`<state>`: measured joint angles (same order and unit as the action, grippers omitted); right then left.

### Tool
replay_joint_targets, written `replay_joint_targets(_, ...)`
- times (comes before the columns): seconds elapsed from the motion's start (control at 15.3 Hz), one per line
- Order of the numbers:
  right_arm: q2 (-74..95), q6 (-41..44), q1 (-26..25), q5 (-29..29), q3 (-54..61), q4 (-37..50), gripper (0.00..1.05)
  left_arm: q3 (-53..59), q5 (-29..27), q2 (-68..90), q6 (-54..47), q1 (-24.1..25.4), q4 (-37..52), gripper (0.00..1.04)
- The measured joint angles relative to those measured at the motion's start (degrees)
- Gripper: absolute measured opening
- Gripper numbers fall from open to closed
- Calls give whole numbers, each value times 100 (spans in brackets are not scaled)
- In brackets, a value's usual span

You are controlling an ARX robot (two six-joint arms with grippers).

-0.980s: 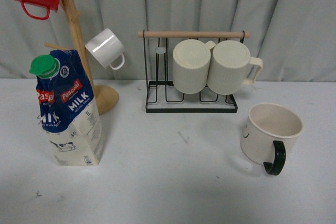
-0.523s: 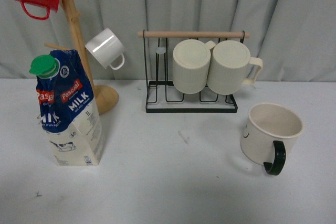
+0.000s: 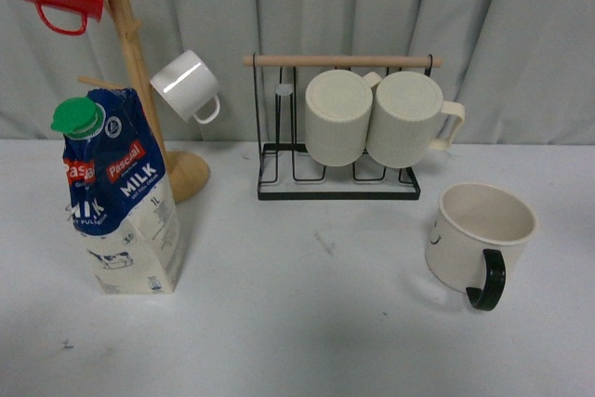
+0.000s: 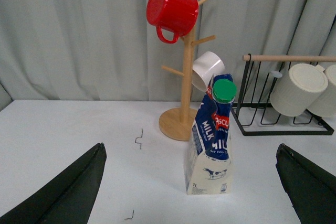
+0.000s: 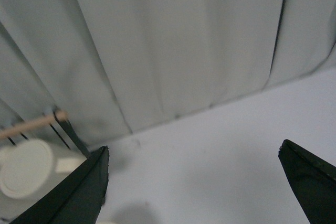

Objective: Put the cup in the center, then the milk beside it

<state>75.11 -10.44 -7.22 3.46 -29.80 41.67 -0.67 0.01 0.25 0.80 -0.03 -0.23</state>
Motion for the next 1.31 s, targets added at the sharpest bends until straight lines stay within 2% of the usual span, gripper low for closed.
replay_joint_targets(0.13, 1729, -289, 339, 168, -1401, -1443, 98, 2, 0, 0, 0, 0, 4, 98)
replay_joint_targets(0.2, 2345, -328, 479, 79, -2055, -2177, 98, 2, 0, 0, 0, 0, 2, 98)
replay_joint_targets(0.39, 3294, -219, 813, 7, -3480, -3899, 98, 2, -2, 0, 0, 0, 4, 98)
replay_joint_targets(0.59, 3471, -144, 949, -87, -3598, -4474, 98, 2, 0, 0, 0, 0, 4, 98)
replay_joint_targets(0.98, 3886, -236, 1134, -240, -3220, -4203, 98, 2, 0, 0, 0, 0, 4, 98)
replay_joint_targets(1.05, 3886, -258, 1130, -232, -3215, -4159, 92, 2, 0, 0, 0, 0, 2, 98)
replay_joint_targets(1.31, 3886, -260, 1117, -216, -3167, -4094, 42, 2, -2, 0, 0, 0, 2, 98)
